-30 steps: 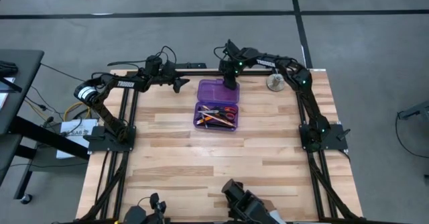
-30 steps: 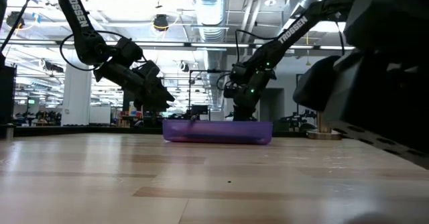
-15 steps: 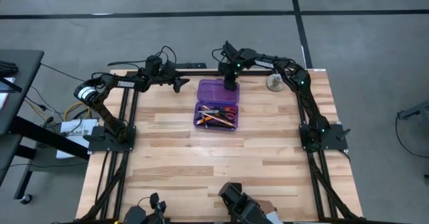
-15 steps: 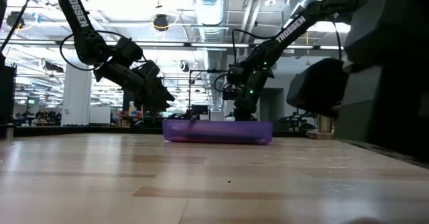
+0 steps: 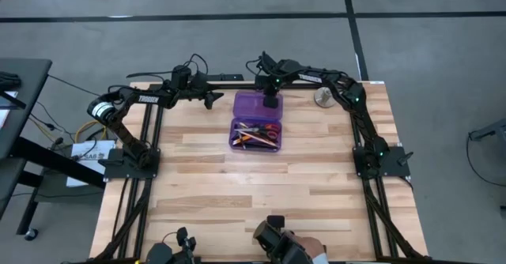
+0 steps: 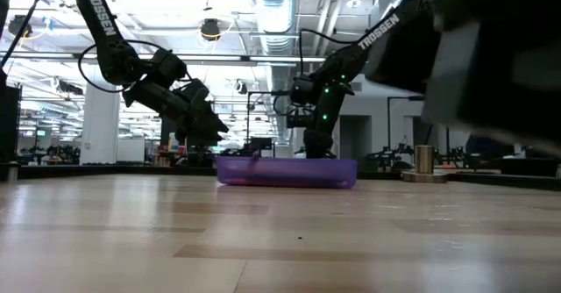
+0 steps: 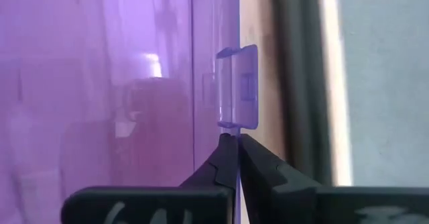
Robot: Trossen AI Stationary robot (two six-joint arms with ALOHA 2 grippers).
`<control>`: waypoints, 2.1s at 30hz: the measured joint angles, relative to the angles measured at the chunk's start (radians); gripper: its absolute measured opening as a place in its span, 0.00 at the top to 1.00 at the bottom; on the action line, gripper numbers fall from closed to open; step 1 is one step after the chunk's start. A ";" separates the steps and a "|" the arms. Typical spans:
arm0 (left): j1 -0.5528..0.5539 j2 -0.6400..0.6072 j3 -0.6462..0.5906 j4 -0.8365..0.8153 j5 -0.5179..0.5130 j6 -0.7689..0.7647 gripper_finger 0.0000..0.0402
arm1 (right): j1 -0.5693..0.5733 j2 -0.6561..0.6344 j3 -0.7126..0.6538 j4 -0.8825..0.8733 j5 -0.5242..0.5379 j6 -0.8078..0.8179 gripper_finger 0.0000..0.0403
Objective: Pick & place school supplies into a supply box
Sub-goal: Close the purple supply box
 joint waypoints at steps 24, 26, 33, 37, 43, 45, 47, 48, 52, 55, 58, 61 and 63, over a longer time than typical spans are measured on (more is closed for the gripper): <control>0.000 0.000 0.000 0.000 -0.052 0.003 0.40 | 0.104 -0.129 0.000 -0.033 0.248 0.012 1.00; 0.000 0.000 0.000 0.000 -0.053 0.003 0.40 | 0.115 -0.129 0.000 -0.034 0.267 0.012 1.00; 0.025 0.000 0.008 -0.011 -0.068 -0.063 0.40 | 0.132 -0.142 0.000 -0.042 0.300 0.012 1.00; 0.051 0.000 0.027 -0.028 0.021 -0.120 0.40 | 0.138 -0.153 0.000 -0.048 0.306 0.011 1.00; 0.068 0.010 0.057 -0.071 0.015 -0.158 0.40 | 0.150 -0.181 0.000 -0.060 0.308 0.010 1.00; 0.068 0.057 0.080 -0.069 0.027 -0.182 0.40 | 0.154 -0.190 0.000 -0.059 0.309 0.005 1.00; 0.072 0.134 0.113 -0.067 0.061 -0.220 0.40 | 0.161 -0.200 0.000 -0.064 0.314 0.004 1.00; 0.072 0.180 0.133 -0.053 0.078 -0.246 0.40 | 0.162 -0.204 0.000 -0.068 0.317 0.003 1.00; 0.076 0.324 0.204 0.088 0.253 -0.412 0.41 | 0.178 -0.212 0.000 -0.074 0.328 0.002 1.00; 0.074 0.375 0.251 0.181 0.288 -0.485 0.42 | 0.190 -0.215 0.000 -0.077 0.331 0.001 1.00; 0.074 0.403 0.294 0.184 0.304 -0.534 0.42 | 0.198 -0.215 0.000 -0.086 0.332 -0.006 1.00; 0.068 0.419 0.321 0.177 0.298 -0.546 0.42 | 0.206 -0.215 0.000 -0.087 0.332 -0.015 1.00; 0.067 0.422 0.331 0.170 0.301 -0.557 0.42 | 0.211 -0.214 0.000 -0.087 0.335 -0.021 1.00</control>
